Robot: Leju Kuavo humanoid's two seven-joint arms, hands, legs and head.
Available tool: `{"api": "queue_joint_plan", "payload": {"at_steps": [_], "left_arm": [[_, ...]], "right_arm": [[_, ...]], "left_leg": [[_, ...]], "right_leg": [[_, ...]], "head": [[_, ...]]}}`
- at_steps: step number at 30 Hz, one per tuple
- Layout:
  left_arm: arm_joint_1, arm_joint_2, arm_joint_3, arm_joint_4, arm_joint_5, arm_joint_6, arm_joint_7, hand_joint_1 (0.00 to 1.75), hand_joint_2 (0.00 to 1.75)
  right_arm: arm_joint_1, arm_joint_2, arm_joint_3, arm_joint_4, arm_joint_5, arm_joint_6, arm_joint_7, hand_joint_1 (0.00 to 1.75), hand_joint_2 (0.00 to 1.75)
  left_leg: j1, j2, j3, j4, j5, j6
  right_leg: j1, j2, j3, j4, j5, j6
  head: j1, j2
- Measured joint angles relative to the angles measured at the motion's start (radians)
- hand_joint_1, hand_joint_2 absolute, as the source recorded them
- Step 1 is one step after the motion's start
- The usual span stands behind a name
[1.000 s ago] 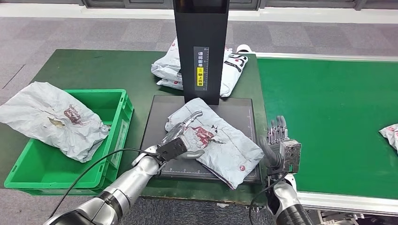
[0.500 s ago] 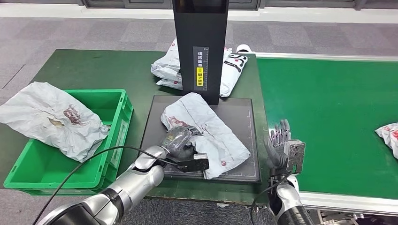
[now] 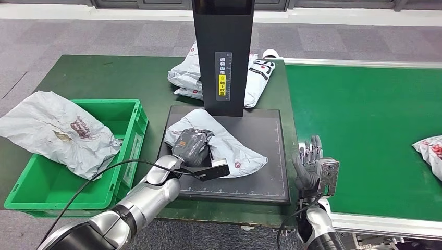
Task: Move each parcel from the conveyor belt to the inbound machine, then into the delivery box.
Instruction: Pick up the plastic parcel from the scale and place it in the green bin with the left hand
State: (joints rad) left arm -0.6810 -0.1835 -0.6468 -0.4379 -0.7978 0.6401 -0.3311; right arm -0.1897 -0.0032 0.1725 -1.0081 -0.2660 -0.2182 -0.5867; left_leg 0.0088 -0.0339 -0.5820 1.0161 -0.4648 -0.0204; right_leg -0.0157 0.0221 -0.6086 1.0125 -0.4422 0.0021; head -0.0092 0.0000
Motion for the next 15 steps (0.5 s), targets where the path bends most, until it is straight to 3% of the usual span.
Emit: {"api": "queue_joint_plan", "payload": {"at_steps": [3, 6, 11, 15], "left_arm": [[0.0, 0.0, 0.012, -0.004, -0.014, 0.025, 0.0, 1.75, 1.75], [0.005, -0.002, 0.076, -0.048, -0.105, 0.049, -0.003, 1.75, 1.75], [0.023, -0.031, 0.343, -0.23, -0.379, 0.059, -0.052, 1.75, 1.75], [0.062, -0.058, 0.588, -0.499, -0.576, 0.061, -0.112, 1.75, 1.75]], "right_arm": [[0.0, 0.002, -0.002, 0.0, -0.002, 0.0, 0.0, 0.0, 1.75], [0.0, 0.004, -0.002, 0.0, -0.011, -0.002, 0.0, 0.0, 1.75], [0.0, 0.009, -0.002, 0.0, -0.033, -0.009, -0.004, 0.0, 1.75], [0.012, 0.013, -0.005, -0.001, -0.041, -0.024, -0.006, 0.0, 1.75]], "left_leg": [[0.0, 0.0, 0.0, 0.0, 0.0, 0.0], [0.0, 0.0, 0.0, 0.0, 0.0, 0.0], [0.0, 0.002, 0.0, 0.0, 0.0, 0.0], [0.0, 0.005, -0.001, 0.0, 0.0, -0.001]], "right_leg": [[0.0, 0.0, 0.0, 0.0, 0.0, 0.0], [0.0, 0.0, 0.0, 0.0, 0.0, 0.0], [0.0, 0.001, -0.001, 0.0, 0.0, 0.0], [0.001, 0.005, -0.002, 0.0, 0.0, 0.0]], "head": [[0.0, 0.0], [0.0, 0.0], [0.0, 0.0], [0.0, 0.0]]}}
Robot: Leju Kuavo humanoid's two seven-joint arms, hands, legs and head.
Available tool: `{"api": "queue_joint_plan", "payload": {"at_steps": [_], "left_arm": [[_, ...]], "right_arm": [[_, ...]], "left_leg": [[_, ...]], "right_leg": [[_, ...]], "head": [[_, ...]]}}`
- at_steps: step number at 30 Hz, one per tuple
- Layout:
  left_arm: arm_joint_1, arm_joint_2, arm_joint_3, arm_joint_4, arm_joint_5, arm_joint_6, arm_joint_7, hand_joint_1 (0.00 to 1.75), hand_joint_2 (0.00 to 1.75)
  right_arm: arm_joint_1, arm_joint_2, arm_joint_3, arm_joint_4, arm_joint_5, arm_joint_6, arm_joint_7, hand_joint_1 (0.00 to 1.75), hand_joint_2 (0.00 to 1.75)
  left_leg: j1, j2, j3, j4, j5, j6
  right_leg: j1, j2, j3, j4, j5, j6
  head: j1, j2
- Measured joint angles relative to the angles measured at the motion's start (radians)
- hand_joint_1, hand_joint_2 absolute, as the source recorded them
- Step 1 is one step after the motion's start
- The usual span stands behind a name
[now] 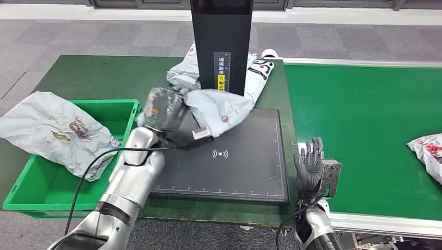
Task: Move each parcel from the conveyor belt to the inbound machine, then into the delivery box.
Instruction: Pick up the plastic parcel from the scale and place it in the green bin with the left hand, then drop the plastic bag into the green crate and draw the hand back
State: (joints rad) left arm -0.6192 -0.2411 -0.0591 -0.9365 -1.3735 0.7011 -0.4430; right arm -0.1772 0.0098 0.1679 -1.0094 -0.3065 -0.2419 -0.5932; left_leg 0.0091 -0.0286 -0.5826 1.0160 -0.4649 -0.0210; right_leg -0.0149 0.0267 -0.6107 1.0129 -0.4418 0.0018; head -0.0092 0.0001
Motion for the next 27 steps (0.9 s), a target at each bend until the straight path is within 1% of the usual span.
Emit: {"api": "queue_joint_plan", "payload": {"at_steps": [3, 6, 9, 12, 15, 22, 25, 26, 27], "left_arm": [[0.018, 0.002, 0.169, -0.193, -0.037, 0.001, -0.058, 1.75, 1.75], [0.048, 0.012, 0.316, -0.345, -0.041, 0.001, -0.118, 1.75, 1.75], [0.069, 0.016, 0.41, -0.449, -0.044, 0.001, -0.144, 1.75, 1.75], [0.082, 0.017, 0.457, -0.51, -0.051, 0.001, -0.149, 1.75, 1.75], [0.097, 0.018, 0.485, -0.562, -0.07, 0.0, -0.138, 1.75, 1.75], [0.103, 0.019, 0.492, -0.579, -0.075, 0.0, -0.129, 1.75, 1.75], [0.125, 0.033, 0.506, -0.613, -0.091, 0.0, -0.083, 1.75, 1.75], [0.146, 0.061, 0.506, -0.633, -0.1, 0.0, -0.012, 1.75, 1.75], [0.169, 0.134, 0.472, -0.632, -0.104, 0.0, 0.159, 1.75, 1.75]], "right_arm": [[0.034, 0.003, -0.012, -0.023, -0.001, -0.011, 0.005, 0.0, 1.75], [0.08, 0.004, -0.03, -0.074, 0.002, -0.017, 0.019, 0.0, 1.75], [0.107, 0.006, -0.04, -0.109, 0.004, -0.018, 0.023, 0.0, 1.75], [0.12, 0.011, -0.045, -0.132, 0.004, -0.018, 0.023, 0.0, 1.75], [0.127, 0.019, -0.054, -0.147, 0.011, -0.016, 0.026, 0.0, 1.75], [0.13, 0.021, -0.056, -0.15, 0.015, -0.015, 0.028, 0.0, 1.75], [0.142, 0.027, -0.066, -0.166, 0.027, -0.013, 0.03, 0.0, 1.75], [0.151, 0.03, -0.073, -0.178, 0.033, -0.012, 0.032, 0.0, 1.75], [0.162, 0.032, -0.083, -0.195, 0.036, -0.012, 0.038, 0.0, 1.75]], "left_leg": [[0.0, 0.002, 0.0, -0.001, -0.001, -0.001], [0.001, 0.002, 0.0, -0.001, -0.001, -0.002], [0.001, 0.0, 0.0, -0.001, -0.001, -0.002], [0.001, 0.0, 0.0, -0.001, -0.001, -0.002], [0.001, 0.001, 0.0, -0.001, -0.001, -0.002], [0.001, 0.001, 0.0, -0.001, -0.002, -0.002], [0.001, 0.001, 0.0, -0.001, -0.002, -0.002], [0.001, 0.001, 0.0, -0.001, -0.002, -0.002], [0.001, 0.002, 0.0, -0.001, -0.002, -0.003]], "right_leg": [[0.0, 0.002, -0.001, 0.0, 0.0, 0.0], [0.001, 0.003, -0.001, 0.0, -0.001, -0.001], [0.001, 0.002, -0.001, 0.0, -0.002, -0.002], [0.001, 0.001, -0.001, 0.0, -0.002, -0.002], [0.0, 0.001, -0.001, 0.0, -0.002, -0.002], [0.0, 0.001, -0.001, 0.0, -0.002, -0.002], [0.0, 0.002, -0.001, 0.0, -0.002, -0.002], [0.0, 0.002, -0.001, 0.0, -0.002, -0.002], [0.001, 0.003, -0.002, 0.0, -0.002, -0.002]], "head": [[0.0, 0.0], [0.0, 0.0], [0.0, 0.0], [0.0, 0.0], [0.0, 0.0], [0.0, 0.0], [0.0, 0.0], [0.0, 0.0], [0.0, 0.0]]}}
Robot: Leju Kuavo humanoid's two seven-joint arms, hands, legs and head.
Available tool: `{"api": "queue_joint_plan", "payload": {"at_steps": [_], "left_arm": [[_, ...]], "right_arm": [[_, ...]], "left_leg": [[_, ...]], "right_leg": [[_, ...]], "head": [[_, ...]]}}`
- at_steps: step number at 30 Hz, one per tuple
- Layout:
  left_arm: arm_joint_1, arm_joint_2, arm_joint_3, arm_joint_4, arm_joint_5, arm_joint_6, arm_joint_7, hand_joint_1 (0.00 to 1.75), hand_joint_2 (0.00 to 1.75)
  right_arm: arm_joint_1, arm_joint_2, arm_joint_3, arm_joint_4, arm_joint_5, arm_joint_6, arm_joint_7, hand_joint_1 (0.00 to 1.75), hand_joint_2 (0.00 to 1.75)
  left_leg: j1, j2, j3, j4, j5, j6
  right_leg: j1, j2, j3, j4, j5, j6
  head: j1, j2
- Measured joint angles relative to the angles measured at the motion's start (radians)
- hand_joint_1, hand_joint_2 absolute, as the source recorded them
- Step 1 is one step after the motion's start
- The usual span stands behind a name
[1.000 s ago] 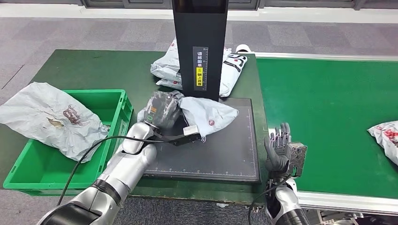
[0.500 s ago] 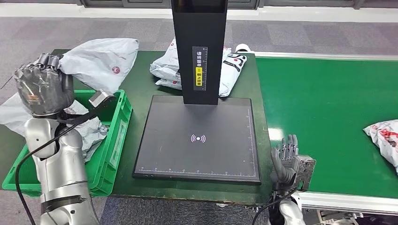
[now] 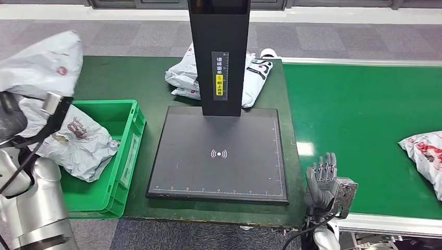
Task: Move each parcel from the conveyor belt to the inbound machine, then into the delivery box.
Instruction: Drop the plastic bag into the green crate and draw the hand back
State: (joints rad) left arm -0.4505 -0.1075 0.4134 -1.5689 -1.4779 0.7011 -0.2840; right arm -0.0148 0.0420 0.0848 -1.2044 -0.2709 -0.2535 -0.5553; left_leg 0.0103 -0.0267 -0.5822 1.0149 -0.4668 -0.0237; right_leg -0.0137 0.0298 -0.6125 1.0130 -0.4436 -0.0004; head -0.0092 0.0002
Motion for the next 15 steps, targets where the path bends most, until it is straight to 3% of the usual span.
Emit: {"api": "queue_joint_plan", "payload": {"at_steps": [1, 3, 5, 6, 7, 9, 12, 15], "left_arm": [[0.02, 0.094, -0.054, 0.015, -0.004, 0.0, 0.21, 1.75, 1.75], [0.036, 0.31, -0.228, 0.095, -0.009, -0.002, 0.667, 1.13, 1.75], [0.017, 0.428, -0.392, 0.184, -0.009, -0.003, 0.871, 0.27, 1.75], [0.003, 0.461, -0.465, 0.235, -0.009, -0.006, 0.915, 0.1, 1.75], [-0.013, 0.483, -0.529, 0.297, -0.01, -0.016, 0.925, 0.0, 1.75], [-0.05, 0.498, -0.612, 0.441, -0.01, -0.067, 0.866, 0.0, 1.75], [-0.1, 0.483, -0.636, 0.644, -0.009, -0.192, 0.7, 0.0, 1.75], [-0.13, 0.455, -0.636, 0.783, -0.008, -0.253, 0.624, 0.0, 1.75]], "right_arm": [[0.012, 0.002, -0.011, -0.018, 0.002, 0.0, 0.007, 0.0, 1.75], [0.033, 0.003, -0.032, -0.05, 0.002, 0.002, 0.02, 0.0, 1.75], [0.041, 0.003, -0.045, -0.066, 0.006, 0.011, 0.03, 0.0, 1.75], [0.044, 0.003, -0.051, -0.074, 0.009, 0.016, 0.036, 0.0, 1.75], [0.046, 0.004, -0.056, -0.081, 0.013, 0.022, 0.042, 0.0, 1.75], [0.049, 0.005, -0.06, -0.093, 0.018, 0.027, 0.049, 0.0, 1.75], [0.054, 0.006, -0.068, -0.107, 0.023, 0.04, 0.058, 0.0, 1.75], [0.058, 0.007, -0.077, -0.115, 0.031, 0.058, 0.068, 0.0, 1.75]], "left_leg": [[0.001, 0.001, 0.0, 0.0, 0.0, -0.001], [0.003, 0.002, 0.0, 0.0, 0.0, -0.002], [0.003, 0.0, 0.0, 0.0, 0.001, -0.002], [0.003, -0.001, 0.001, 0.0, 0.001, -0.003], [0.003, -0.002, 0.001, 0.0, 0.001, -0.003], [0.003, 0.0, 0.001, 0.0, 0.001, -0.003], [0.002, 0.005, 0.001, 0.0, 0.001, -0.003], [0.002, 0.006, 0.001, 0.001, 0.001, -0.003]], "right_leg": [[0.001, 0.001, -0.001, 0.0, 0.0, -0.001], [0.004, 0.002, -0.002, 0.0, 0.0, -0.002], [0.004, 0.0, -0.001, 0.0, 0.0, -0.003], [0.004, -0.001, 0.0, 0.0, 0.0, -0.003], [0.003, -0.002, 0.001, 0.0, 0.0, -0.003], [0.003, -0.001, 0.002, 0.0, 0.001, -0.003], [0.002, 0.005, -0.001, 0.0, 0.004, -0.004], [0.002, 0.006, -0.001, 0.0, 0.004, -0.003]], "head": [[0.0, 0.0], [0.0, 0.0], [0.0, 0.0], [0.0, 0.0], [0.0, 0.0], [0.0, 0.0], [0.0, 0.0], [0.0, 0.0]]}}
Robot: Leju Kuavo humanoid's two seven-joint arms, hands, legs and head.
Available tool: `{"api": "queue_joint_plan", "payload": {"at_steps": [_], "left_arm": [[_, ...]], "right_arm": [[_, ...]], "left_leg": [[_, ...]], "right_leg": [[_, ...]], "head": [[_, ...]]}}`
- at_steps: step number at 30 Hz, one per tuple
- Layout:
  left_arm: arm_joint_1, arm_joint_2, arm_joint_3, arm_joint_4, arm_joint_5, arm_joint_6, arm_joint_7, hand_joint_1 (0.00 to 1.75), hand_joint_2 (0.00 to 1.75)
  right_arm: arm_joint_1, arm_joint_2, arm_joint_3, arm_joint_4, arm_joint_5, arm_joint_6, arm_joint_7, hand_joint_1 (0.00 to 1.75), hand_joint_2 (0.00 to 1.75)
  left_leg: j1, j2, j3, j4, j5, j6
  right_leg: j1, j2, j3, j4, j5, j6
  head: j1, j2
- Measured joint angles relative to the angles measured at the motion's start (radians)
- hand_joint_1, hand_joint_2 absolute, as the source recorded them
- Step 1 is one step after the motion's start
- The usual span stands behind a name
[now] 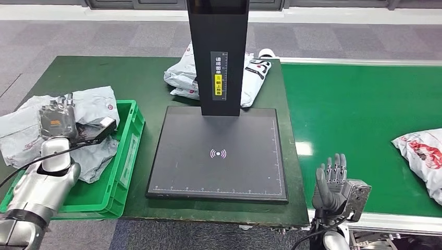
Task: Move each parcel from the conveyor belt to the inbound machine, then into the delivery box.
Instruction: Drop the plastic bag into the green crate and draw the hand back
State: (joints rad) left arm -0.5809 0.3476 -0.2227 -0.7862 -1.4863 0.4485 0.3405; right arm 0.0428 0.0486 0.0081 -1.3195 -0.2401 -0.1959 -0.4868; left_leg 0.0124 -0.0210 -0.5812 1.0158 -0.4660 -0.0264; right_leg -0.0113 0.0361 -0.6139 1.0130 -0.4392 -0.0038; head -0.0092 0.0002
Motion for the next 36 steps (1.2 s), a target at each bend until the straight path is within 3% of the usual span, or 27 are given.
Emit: {"api": "queue_joint_plan", "payload": {"at_steps": [6, 11, 15, 19, 23, 28, 32, 36], "left_arm": [[-0.057, -0.052, 0.026, 0.184, 0.032, -0.193, -0.167, 0.0, 1.75], [-0.1, -0.09, 0.074, 0.255, 0.134, -0.21, -0.282, 0.0, 1.75], [-0.123, -0.117, 0.106, 0.281, 0.215, -0.221, -0.322, 0.0, 1.75], [-0.138, -0.144, 0.15, 0.29, 0.335, -0.147, -0.367, 0.0, 1.75], [-0.136, -0.179, 0.248, 0.246, 0.606, 0.005, -0.561, 0.0, 1.75], [-0.118, -0.213, 0.344, 0.167, 0.875, 0.089, -0.728, 0.0, 1.75], [-0.103, -0.231, 0.381, 0.124, 0.99, 0.137, -0.799, 0.0, 1.75], [-0.097, -0.241, 0.4, 0.103, 1.016, 0.143, -0.814, 0.0, 1.75]], "right_arm": [[-0.001, 0.008, -0.002, -0.002, 0.023, 0.04, 0.024, 0.0, 1.75], [-0.007, 0.012, -0.011, -0.003, 0.025, 0.055, 0.041, 0.0, 1.75], [-0.009, 0.019, -0.013, -0.004, 0.029, 0.061, 0.053, 0.0, 1.75], [-0.011, 0.028, -0.014, -0.004, 0.031, 0.061, 0.059, 0.0, 1.75], [-0.01, 0.03, -0.017, -0.004, 0.024, 0.056, 0.061, 0.0, 1.75], [-0.014, 0.03, -0.018, -0.004, 0.011, 0.048, 0.061, 0.0, 1.75], [-0.024, 0.03, -0.018, -0.002, -0.001, 0.044, 0.059, 0.0, 1.75], [-0.029, 0.03, -0.018, 0.001, -0.003, 0.044, 0.059, 0.0, 1.75]], "left_leg": [[0.0, -0.002, -0.001, 0.0, 0.0, 0.0], [0.0, -0.006, -0.002, 0.0, 0.001, 0.001], [0.0, -0.007, -0.003, 0.0, 0.001, 0.001], [0.0, -0.007, -0.003, 0.001, 0.001, 0.001], [0.0, -0.006, -0.003, 0.001, 0.001, 0.001], [0.0, -0.005, -0.003, 0.001, 0.001, 0.001], [0.0, -0.005, -0.003, 0.0, 0.001, 0.001], [0.0, -0.005, -0.003, 0.001, 0.001, 0.001]], "right_leg": [[0.0, -0.002, -0.001, 0.0, -0.001, 0.0], [0.0, -0.007, 0.0, 0.0, -0.001, 0.0], [0.0, -0.008, 0.001, 0.0, -0.001, 0.0], [0.0, -0.008, 0.001, 0.0, -0.001, 0.0], [0.0, -0.007, 0.001, 0.0, -0.001, 0.0], [0.0, -0.007, 0.0, 0.0, -0.001, 0.0], [0.001, -0.007, 0.0, 0.0, -0.001, 0.0], [0.0, -0.007, 0.0, 0.0, -0.001, 0.0]], "head": [[0.0, 0.0], [0.0, 0.0], [0.0, 0.0], [0.0, 0.0], [0.0, 0.0], [0.0, 0.0], [0.0, 0.0], [0.0, 0.0]]}}
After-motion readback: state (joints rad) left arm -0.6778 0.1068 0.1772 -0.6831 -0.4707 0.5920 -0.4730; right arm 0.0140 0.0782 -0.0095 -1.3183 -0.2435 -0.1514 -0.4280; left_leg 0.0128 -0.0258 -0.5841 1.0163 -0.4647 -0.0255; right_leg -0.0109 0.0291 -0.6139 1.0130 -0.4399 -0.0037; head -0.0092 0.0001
